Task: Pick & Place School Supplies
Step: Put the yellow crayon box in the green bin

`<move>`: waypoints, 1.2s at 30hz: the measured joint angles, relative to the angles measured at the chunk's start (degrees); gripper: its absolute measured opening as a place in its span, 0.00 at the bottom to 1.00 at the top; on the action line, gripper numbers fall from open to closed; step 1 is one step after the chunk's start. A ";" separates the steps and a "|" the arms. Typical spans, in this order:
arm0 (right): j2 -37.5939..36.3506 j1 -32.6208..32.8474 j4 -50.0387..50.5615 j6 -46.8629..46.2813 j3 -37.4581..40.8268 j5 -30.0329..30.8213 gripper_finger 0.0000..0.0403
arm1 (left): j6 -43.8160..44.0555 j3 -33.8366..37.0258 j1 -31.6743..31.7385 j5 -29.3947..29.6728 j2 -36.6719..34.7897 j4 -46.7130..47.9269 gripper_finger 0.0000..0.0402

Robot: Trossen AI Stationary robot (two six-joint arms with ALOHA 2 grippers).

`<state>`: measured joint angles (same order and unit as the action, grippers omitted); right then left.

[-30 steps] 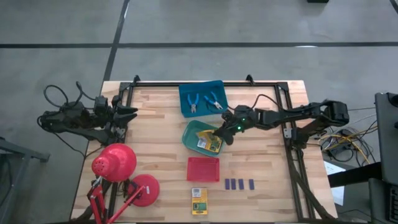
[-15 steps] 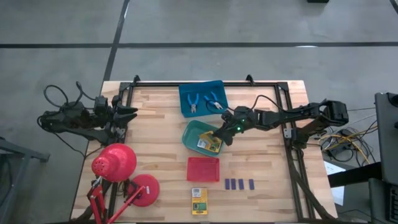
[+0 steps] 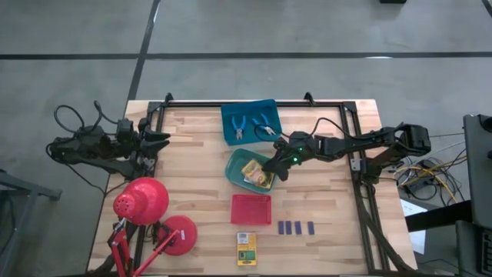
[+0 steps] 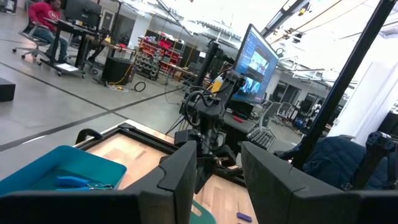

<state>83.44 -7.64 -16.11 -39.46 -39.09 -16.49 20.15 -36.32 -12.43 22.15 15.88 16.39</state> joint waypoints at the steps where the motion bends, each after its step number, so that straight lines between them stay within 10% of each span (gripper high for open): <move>1: 0.00 0.00 -0.15 0.00 0.00 -0.01 0.35 | 0.01 0.00 0.00 0.00 0.02 0.01 0.33; 28: -8.70 0.76 -9.50 20.63 -0.02 -0.23 0.32 | 0.00 0.00 0.03 0.00 0.01 -0.01 0.33; 36: -18.42 4.34 -0.24 15.93 0.00 10.48 0.31 | 0.01 0.00 0.04 0.00 0.00 -0.01 0.33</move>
<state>65.02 -3.30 -16.35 -23.53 -39.09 -6.01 20.16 -36.32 -12.39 22.15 15.89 16.38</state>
